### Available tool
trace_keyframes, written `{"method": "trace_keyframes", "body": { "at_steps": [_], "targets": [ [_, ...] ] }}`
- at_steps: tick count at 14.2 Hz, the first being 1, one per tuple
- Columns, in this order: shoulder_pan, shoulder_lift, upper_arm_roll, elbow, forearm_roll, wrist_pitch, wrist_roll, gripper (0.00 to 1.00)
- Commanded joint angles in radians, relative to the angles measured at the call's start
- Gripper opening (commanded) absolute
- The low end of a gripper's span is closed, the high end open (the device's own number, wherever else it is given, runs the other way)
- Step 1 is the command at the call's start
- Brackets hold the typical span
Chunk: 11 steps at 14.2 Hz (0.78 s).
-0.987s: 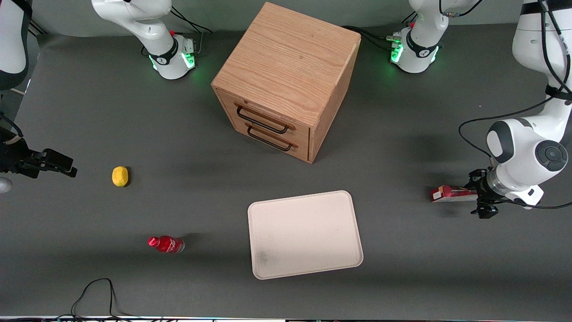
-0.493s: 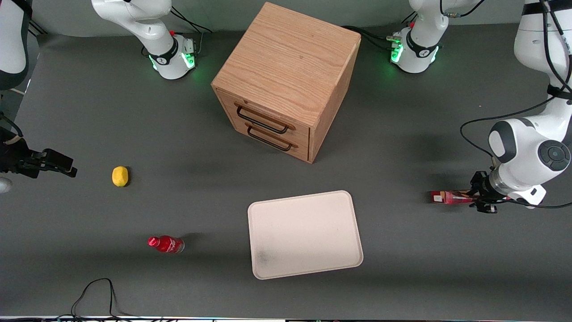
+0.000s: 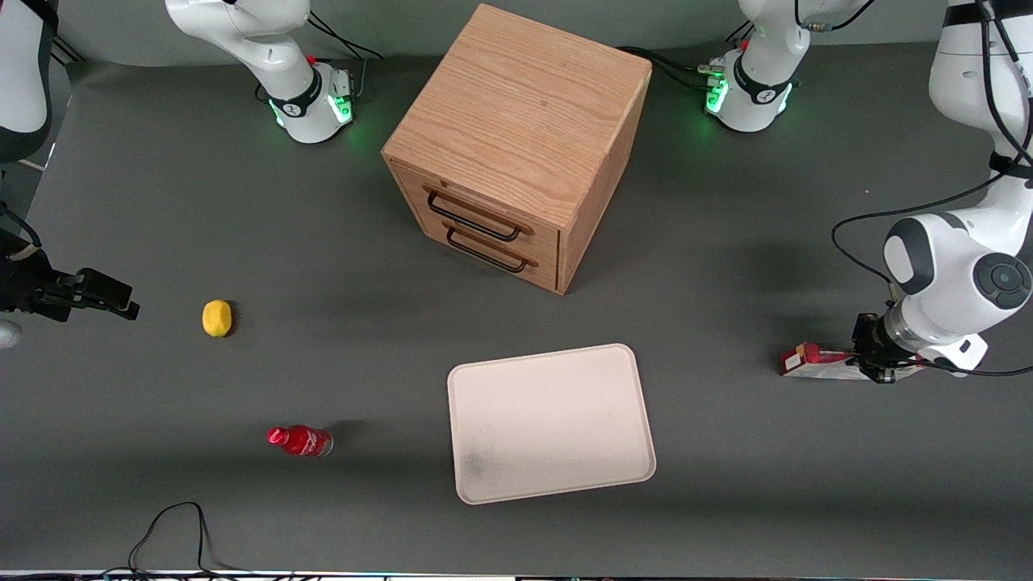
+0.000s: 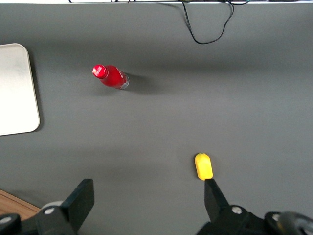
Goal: Place red cookie box on tray
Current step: 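Lift the box and tip it upright in the left gripper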
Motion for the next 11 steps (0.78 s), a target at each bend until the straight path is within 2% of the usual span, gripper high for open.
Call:
{"method": "trace_keyframes", "body": {
  "at_steps": [1,7,11],
  "targets": [
    [-0.004,-0.085,0.000,0.036,0.005,-0.145,-0.008,0.00],
    [0.001,-0.188,-0.001,0.238,-0.002,-0.504,-0.005,0.00],
    [-0.002,-0.225,-0.004,0.382,0.001,-0.679,-0.003,0.00]
  ]
}}
